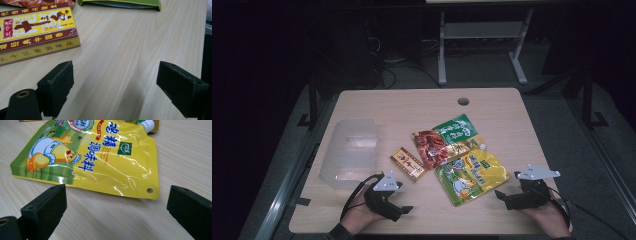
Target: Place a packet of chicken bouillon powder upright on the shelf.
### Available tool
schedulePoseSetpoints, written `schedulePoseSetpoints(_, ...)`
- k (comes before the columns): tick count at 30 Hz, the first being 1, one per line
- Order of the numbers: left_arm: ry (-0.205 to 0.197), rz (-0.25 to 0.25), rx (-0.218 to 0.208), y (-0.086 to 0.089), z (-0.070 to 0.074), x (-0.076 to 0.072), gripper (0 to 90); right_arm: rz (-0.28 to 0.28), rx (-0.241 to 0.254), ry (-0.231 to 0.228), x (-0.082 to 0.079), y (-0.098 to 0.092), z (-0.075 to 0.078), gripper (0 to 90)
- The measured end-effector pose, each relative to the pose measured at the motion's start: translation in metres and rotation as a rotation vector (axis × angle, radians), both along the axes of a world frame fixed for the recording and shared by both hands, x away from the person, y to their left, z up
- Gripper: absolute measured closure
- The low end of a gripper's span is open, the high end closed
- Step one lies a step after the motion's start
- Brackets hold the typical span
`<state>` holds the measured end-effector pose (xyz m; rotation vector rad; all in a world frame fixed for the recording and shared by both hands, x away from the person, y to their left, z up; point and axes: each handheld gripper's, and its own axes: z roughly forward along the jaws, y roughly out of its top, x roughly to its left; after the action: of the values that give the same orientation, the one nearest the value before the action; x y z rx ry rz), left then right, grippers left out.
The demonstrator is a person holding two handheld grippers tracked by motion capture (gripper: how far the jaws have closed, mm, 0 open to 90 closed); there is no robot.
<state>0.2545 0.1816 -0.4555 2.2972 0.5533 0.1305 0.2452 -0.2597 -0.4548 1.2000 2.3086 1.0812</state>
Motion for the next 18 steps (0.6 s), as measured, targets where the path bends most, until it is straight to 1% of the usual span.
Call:
schedulePoseSetpoints(1,-0.003,-0.006,0.006,0.000,0.001,0.000,13.5,-0.003,0.001,0.002,0.000,0.000,0.000,3.0)
schedulePoseSetpoints(4,-0.005,-0.004,0.001,0.000,0.001,0.000,13.5,-0.007,-0.002,0.003,0.000,-0.001,0.002,3.9)
schedulePoseSetpoints(6,-0.004,0.004,-0.007,0.000,0.001,0.000,13.5,-0.012,0.014,0.012,0.000,-0.002,0.003,4.6)
schedulePoseSetpoints(10,0.001,0.010,-0.018,0.000,0.002,0.000,13.6,-0.021,0.020,0.016,0.002,0.000,0.007,7.3)
schedulePoseSetpoints(13,0.005,0.010,-0.020,0.000,0.001,0.000,13.7,-0.024,0.016,0.012,0.005,0.002,0.010,10.8)
schedulePoseSetpoints(14,0.007,0.010,-0.023,0.001,0.001,0.000,13.7,-0.026,0.017,0.011,0.006,0.002,0.011,13.6)
schedulePoseSetpoints(15,0.008,0.011,-0.025,0.001,0.001,0.001,13.7,-0.021,0.024,0.019,0.008,0.004,0.012,14.8)
schedulePoseSetpoints(16,0.011,0.012,-0.037,0.001,0.001,0.001,13.7,-0.019,0.024,0.022,0.013,0.007,0.014,18.3)
schedulePoseSetpoints(17,0.011,0.012,-0.037,0.001,0.001,0.001,13.7,-0.019,0.024,0.022,0.013,0.007,0.014,18.3)
schedulePoseSetpoints(18,0.010,0.013,-0.037,0.001,0.002,0.002,13.7,-0.012,0.025,0.027,0.017,0.010,0.015,22.0)
